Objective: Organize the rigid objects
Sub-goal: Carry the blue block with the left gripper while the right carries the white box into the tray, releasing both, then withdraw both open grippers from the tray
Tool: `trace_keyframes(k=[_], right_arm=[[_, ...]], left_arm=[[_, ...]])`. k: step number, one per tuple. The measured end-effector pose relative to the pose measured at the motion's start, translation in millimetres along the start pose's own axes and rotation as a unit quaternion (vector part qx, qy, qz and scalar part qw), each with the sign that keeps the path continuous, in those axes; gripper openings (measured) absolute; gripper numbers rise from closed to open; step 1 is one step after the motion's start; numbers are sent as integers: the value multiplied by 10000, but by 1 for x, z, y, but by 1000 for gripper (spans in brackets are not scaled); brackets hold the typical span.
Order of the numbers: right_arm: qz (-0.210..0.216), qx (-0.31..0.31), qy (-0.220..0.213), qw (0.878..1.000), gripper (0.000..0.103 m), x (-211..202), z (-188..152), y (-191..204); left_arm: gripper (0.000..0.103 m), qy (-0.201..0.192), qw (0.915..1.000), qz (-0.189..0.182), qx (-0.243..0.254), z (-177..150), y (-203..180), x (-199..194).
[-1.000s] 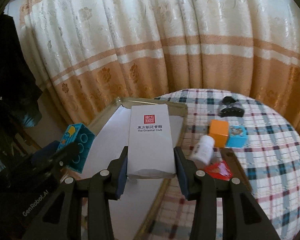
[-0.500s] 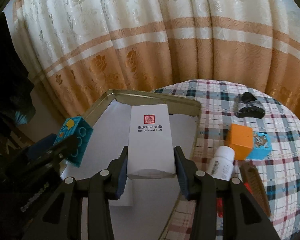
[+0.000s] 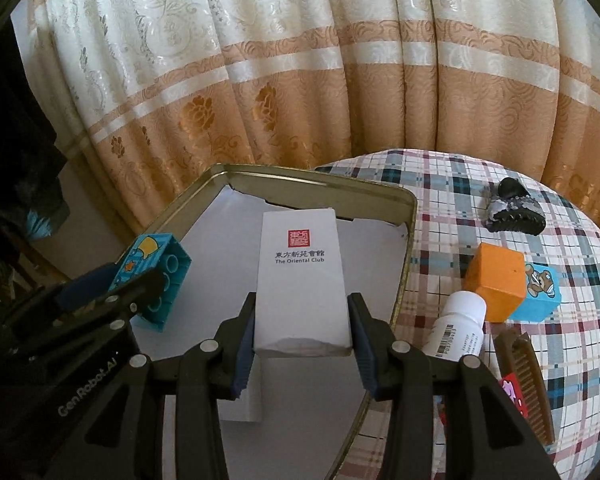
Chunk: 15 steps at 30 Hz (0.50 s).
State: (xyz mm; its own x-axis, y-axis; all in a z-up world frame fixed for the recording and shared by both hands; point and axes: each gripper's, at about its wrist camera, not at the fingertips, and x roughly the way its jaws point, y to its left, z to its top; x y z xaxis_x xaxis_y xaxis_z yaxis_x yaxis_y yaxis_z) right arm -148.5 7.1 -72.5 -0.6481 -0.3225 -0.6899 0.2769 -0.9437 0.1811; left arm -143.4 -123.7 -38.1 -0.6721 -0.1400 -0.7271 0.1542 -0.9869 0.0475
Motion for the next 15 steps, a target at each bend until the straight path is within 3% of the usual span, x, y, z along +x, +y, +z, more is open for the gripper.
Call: trace_keyframes(k=[2,4,6,7,9,12,15], right_arm=[[140,18,-3,9999,47,-1,0,-1],[323,134,83,9994,52,-2,-1,-4],[369,187,20,9991,53,-7,-2,-5],[345,191,-68,9992,55,-12,-2,-6],[257,247,-282,9990,67,-26,-3,-10],[180,466,-618,9968,79,-47,-8,-22],[-43,609,-840,9946,79,-64,-18,-33]], left_arm=[[42,-1,10000,51,28,0,-1,0],[50,-4,9998,182,41,-1,-1,-1],[74,-71,9996,284,-50,-1,3,-7],[80,-116,9993,322,-134,0,6,-10],[99,-264,9987,320,-308,0,11,-18],[102,-460,9974,231,-496,-3,14,-31],[102,-499,9976,194,-446,-7,7,-37]])
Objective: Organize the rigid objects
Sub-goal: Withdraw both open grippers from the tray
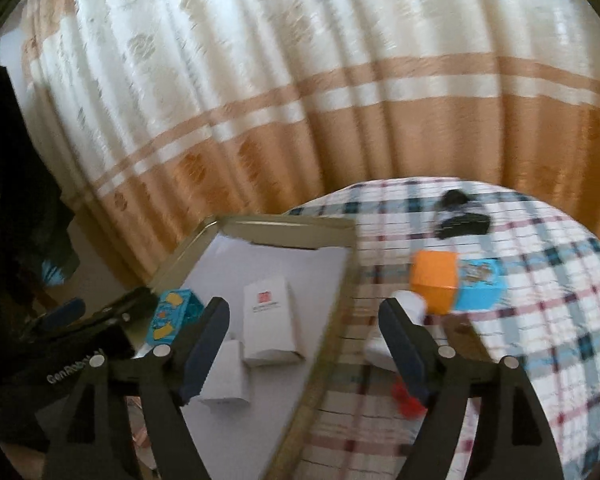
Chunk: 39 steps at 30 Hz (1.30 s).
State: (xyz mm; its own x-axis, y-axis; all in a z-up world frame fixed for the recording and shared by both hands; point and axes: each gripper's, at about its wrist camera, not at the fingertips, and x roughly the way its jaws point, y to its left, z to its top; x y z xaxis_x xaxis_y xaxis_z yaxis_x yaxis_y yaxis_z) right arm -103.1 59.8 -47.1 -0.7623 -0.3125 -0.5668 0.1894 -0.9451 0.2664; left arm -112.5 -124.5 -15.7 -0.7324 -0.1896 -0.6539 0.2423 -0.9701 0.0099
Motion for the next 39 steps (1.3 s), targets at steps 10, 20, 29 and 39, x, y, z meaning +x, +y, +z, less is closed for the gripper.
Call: trace_keyframes(k=[10,20,29,39], right_arm=[[-568,35,-262,9980,79,-38,-17,-32],[-1355,-29,-797,9876,79,-75,-33,-64],[-1571,-58,-863,9838,79,-86,-46,-78],[-1594,139,-886,9831,79,-94,-50,-89]], left_arm=[[102,-137,9993,-121,341,-25,-34,-29],[102,-286,9986,-46,432,-51,-62,-48],[102,-515,9969,-189,561,-71,-85,-62],[102,-394,9973,-250,573,-88,-99,-61]])
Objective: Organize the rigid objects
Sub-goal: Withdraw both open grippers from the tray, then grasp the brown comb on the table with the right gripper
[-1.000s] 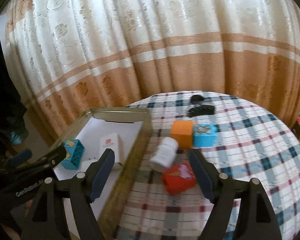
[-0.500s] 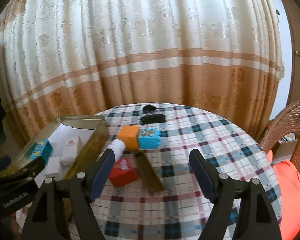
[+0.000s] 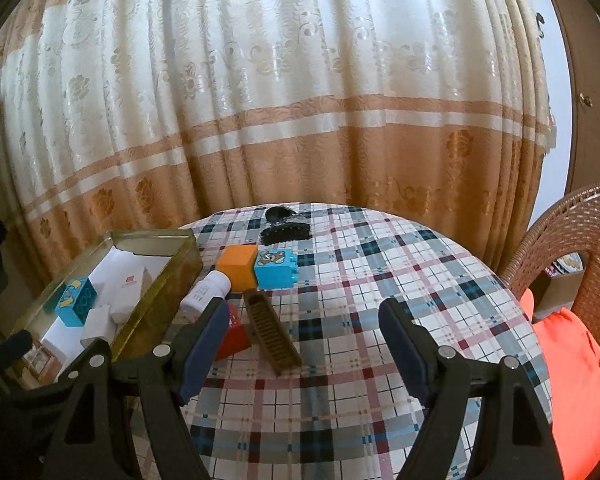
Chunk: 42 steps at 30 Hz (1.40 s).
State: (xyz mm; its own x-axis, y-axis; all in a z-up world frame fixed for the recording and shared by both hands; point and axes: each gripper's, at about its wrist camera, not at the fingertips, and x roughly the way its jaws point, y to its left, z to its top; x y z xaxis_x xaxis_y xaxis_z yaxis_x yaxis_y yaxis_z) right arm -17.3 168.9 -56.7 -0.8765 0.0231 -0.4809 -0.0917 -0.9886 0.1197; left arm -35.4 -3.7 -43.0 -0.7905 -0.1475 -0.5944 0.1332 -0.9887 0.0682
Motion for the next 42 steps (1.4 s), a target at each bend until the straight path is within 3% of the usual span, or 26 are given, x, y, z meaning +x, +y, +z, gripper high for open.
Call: trace_keyframes(k=[7,18,28,31,36,42], right_arm=[[-96,133,200,9997,79,-1,-7,-12],[-158,244,132,9995,79,-5,-8,-16],[-228,420,494,9976,79,8,-10,-25],[-143,433,586,9972,79,12,-9,-25],[207,413,1144,9924,79,34,-8,-25],[421,-176,1368,9895,79,56,1,-12]], left_arm=[[102,15,10000,-43,26,-8,-7,0],[102,56,9997,-207,117,-16,-18,-3],[102,244,9982,-424,356,-23,-35,-7],[102,180,9985,-389,353,-23,-35,-9],[102,256,9988,-375,175,-24,-26,-8],[102,306,9982,-365,361,-28,-34,-11]])
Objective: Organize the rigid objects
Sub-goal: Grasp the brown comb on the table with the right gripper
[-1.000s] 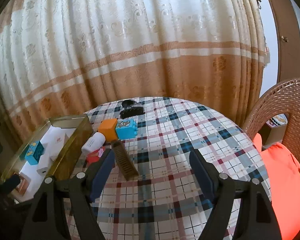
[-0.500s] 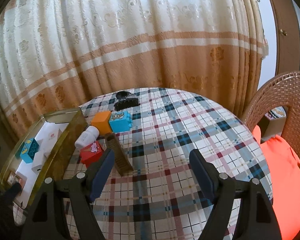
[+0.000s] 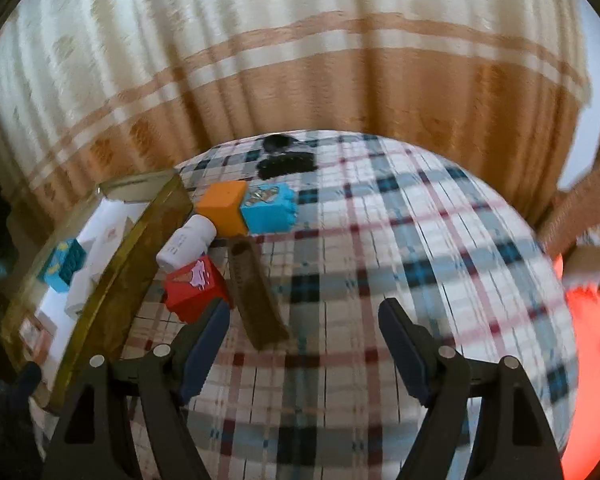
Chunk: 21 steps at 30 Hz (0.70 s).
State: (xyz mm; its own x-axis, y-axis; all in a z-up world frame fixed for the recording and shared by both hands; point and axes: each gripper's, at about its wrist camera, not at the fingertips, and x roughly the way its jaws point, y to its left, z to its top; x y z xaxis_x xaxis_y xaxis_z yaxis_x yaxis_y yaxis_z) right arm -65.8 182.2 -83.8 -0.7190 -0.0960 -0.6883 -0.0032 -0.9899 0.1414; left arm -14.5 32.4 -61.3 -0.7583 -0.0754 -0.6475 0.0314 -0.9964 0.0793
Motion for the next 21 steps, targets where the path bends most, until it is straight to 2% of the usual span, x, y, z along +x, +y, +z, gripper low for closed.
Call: trace_keyframes(k=[1,3,5,9,21], right_arm=[[2,-108,34,9999,79,4,3,3],[30,-178,175,9997,69,13,7,4],[116,-255,381,9989,65,25,9,7],[250,-438,663,9965,65,42,7,13],[132,-786,639,9948,65,62,19,26]], left_arm=[[102,-14,10000,1,90,0,-4,-1],[102,-18,9998,30,199,0,-8,0],[102,9,9998,31,196,1,-7,1],[102,148,9999,30,38,2,-1,6],[102,284,9996,89,-14,0,0,11]])
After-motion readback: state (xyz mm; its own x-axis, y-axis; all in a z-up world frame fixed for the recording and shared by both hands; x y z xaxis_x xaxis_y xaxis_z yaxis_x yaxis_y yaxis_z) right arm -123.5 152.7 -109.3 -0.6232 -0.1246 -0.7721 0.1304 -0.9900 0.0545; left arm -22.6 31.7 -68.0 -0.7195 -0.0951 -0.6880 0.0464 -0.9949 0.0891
